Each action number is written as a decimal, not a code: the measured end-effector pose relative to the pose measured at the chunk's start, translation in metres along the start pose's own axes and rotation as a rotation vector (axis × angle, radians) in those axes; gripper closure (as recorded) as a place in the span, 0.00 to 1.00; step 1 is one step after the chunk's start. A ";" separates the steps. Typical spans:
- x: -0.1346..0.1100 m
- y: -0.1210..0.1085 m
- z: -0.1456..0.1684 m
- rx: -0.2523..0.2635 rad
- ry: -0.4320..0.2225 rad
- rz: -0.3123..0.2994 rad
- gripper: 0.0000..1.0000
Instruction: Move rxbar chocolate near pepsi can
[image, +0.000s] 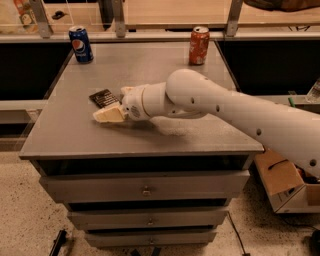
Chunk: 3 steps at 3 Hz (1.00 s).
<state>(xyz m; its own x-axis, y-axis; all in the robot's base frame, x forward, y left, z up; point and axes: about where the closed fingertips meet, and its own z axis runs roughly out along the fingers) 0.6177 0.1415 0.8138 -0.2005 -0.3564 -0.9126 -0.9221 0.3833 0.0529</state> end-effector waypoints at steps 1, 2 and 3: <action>-0.001 0.000 0.000 0.000 0.000 -0.002 0.64; -0.002 0.000 -0.001 0.000 0.000 -0.002 0.88; -0.002 0.000 -0.001 0.000 0.000 -0.002 1.00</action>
Offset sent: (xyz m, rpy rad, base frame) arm 0.0087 -0.0009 0.0171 -0.0187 -0.0639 0.0248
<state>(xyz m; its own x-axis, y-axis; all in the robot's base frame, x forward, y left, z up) 0.6181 0.1413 0.8165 -0.1987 -0.3575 -0.9125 -0.9224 0.3829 0.0508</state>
